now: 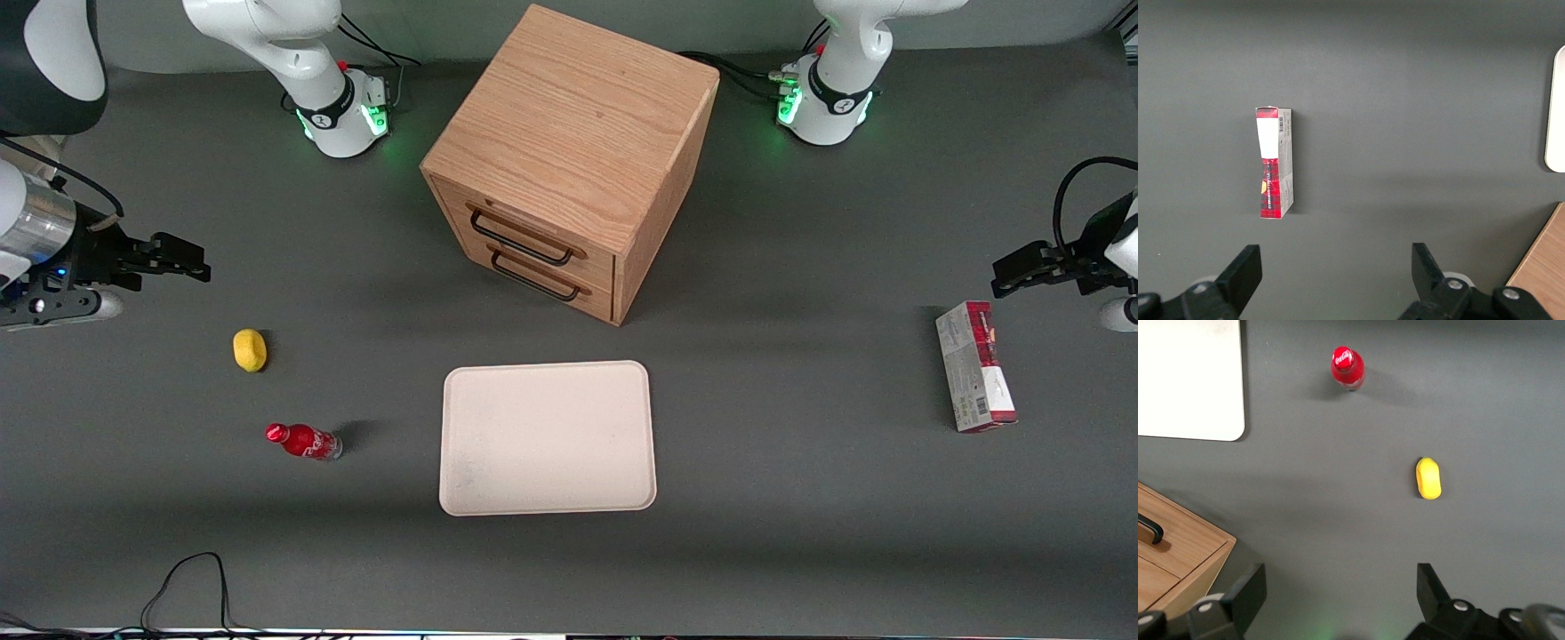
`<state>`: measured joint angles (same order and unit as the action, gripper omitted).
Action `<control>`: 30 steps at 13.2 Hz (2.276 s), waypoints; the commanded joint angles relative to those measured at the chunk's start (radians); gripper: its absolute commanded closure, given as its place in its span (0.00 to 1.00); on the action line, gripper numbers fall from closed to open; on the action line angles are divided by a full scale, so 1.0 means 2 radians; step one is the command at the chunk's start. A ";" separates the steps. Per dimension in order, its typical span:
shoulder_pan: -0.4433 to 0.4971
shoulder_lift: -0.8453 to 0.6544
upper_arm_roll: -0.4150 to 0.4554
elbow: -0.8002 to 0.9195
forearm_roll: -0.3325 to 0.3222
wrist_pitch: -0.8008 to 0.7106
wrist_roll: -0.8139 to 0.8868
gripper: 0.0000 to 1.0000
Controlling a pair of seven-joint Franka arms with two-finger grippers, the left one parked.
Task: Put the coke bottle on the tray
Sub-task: 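Move the right gripper toward the red Coca-Cola bottle, then lower the open right gripper around the bottle's cap end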
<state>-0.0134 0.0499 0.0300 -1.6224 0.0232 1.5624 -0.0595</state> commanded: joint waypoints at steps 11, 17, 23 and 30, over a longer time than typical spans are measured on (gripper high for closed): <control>0.014 0.249 0.005 0.340 -0.002 -0.109 0.032 0.00; 0.017 0.321 0.011 0.409 -0.002 -0.086 0.033 0.00; 0.028 0.363 0.010 0.364 0.000 -0.017 0.031 0.00; 0.024 0.362 0.008 0.266 -0.008 0.076 0.022 0.00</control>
<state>0.0409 0.8036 0.0471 -1.0293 0.0225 1.6938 -0.0175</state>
